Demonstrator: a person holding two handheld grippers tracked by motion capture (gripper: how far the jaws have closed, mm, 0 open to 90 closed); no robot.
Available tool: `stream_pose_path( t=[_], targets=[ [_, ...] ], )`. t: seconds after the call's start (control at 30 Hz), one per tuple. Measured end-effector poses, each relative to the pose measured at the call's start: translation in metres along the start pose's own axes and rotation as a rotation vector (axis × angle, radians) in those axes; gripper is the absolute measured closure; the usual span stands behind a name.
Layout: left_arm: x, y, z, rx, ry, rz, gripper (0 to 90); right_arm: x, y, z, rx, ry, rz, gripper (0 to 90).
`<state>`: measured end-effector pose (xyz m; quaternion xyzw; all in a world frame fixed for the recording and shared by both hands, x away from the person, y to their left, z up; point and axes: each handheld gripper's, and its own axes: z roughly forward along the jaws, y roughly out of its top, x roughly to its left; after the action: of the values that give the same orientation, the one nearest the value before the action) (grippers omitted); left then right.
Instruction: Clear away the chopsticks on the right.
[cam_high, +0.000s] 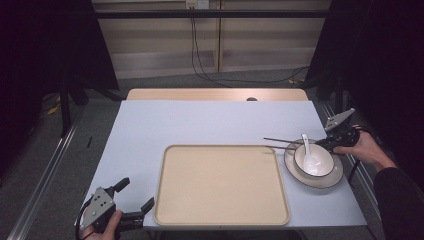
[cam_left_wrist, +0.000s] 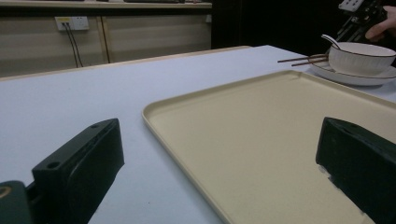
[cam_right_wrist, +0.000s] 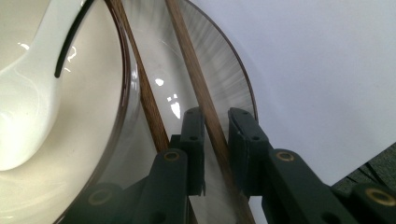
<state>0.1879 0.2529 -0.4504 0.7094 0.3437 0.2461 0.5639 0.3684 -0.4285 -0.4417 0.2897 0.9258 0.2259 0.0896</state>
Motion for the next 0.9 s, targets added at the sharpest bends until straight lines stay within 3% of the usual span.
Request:
stream_pose_path(
  t=[0.13,0.33,0.47,0.5,0.57,0.67,0.9],
  targets=[
    [0.000,0.000,0.000,-0.001,-0.005,-0.005,0.9,0.000,0.001,0.000,0.010,-0.013,-0.012,84.5],
    [0.000,0.001,0.001,-0.007,-0.009,0.004,0.9,0.000,0.001,0.000,0.010,-0.017,-0.011,85.1],
    [0.000,0.001,0.000,-0.006,-0.006,0.001,0.9,-0.002,0.000,-0.003,-0.008,-0.021,-0.009,85.2],
    [0.000,0.000,0.000,-0.006,-0.009,0.001,0.9,-0.003,-0.001,-0.007,-0.038,-0.039,-0.002,85.3],
    [-0.001,0.001,0.000,-0.009,-0.009,0.008,0.9,-0.004,-0.001,-0.011,-0.045,-0.057,0.006,85.4],
    [-0.002,0.001,0.001,-0.017,-0.016,0.014,0.9,-0.003,-0.003,-0.015,-0.035,-0.064,0.029,85.4],
    [-0.001,0.002,0.000,-0.017,-0.008,0.013,0.9,-0.001,-0.020,-0.041,-0.114,-0.109,0.167,85.5]
  ],
)
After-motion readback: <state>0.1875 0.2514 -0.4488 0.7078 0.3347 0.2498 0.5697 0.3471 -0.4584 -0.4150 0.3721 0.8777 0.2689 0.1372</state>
